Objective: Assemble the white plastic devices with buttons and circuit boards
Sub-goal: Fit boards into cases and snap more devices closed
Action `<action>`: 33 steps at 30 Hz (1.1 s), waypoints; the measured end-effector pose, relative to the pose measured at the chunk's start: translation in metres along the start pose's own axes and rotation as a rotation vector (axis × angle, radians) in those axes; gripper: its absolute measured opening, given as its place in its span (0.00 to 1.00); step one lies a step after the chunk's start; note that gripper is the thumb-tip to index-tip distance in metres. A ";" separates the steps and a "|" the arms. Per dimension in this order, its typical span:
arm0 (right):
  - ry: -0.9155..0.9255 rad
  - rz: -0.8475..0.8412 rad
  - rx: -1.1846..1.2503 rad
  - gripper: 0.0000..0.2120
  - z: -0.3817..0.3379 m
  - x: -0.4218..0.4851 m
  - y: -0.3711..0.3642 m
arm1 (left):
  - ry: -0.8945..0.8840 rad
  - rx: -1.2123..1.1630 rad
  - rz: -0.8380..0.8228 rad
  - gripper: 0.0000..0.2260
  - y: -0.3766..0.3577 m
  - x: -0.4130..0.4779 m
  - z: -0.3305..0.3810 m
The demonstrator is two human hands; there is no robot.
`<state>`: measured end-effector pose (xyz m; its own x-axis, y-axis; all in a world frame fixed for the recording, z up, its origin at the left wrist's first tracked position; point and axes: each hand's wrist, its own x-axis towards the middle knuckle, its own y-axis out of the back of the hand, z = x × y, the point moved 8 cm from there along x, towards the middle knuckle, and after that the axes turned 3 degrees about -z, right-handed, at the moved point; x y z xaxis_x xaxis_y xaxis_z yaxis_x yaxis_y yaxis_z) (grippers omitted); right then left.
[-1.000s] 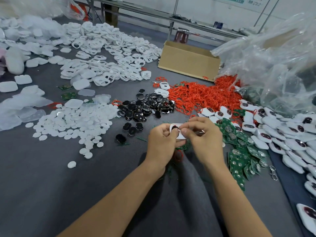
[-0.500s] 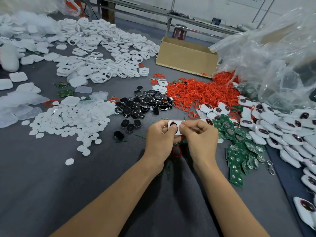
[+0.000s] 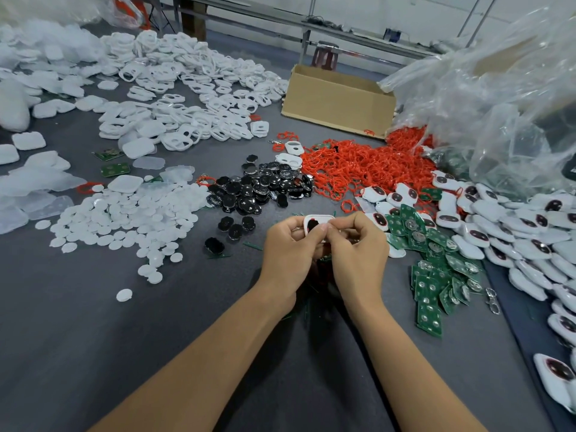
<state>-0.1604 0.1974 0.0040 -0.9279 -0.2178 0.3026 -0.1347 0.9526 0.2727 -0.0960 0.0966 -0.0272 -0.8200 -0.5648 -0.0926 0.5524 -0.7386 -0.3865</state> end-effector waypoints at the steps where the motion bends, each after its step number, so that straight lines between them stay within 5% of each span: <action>1: -0.013 -0.028 0.035 0.08 0.001 0.001 -0.001 | 0.000 -0.019 0.002 0.08 0.001 0.000 0.000; 5: 0.036 -0.155 0.046 0.09 -0.005 0.001 -0.002 | -0.006 -0.046 0.044 0.03 0.006 0.000 0.003; 9: 0.085 -0.085 -0.009 0.11 -0.011 0.012 0.017 | 0.011 -0.031 0.066 0.07 0.007 0.000 0.002; 17: 0.058 0.171 -0.602 0.21 0.001 0.041 0.101 | 0.010 0.089 0.093 0.09 0.012 0.000 0.002; 28: -0.008 -0.147 -0.631 0.07 0.014 0.044 0.087 | -0.027 0.075 0.104 0.09 0.012 -0.001 0.006; 33: -0.038 -0.209 -0.760 0.09 0.021 0.043 0.082 | -0.045 0.054 0.125 0.08 0.016 0.000 0.007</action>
<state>-0.2188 0.2709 0.0205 -0.9228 -0.3556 0.1484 -0.0455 0.4832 0.8743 -0.0865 0.0824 -0.0267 -0.7371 -0.6690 -0.0954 0.6584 -0.6791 -0.3247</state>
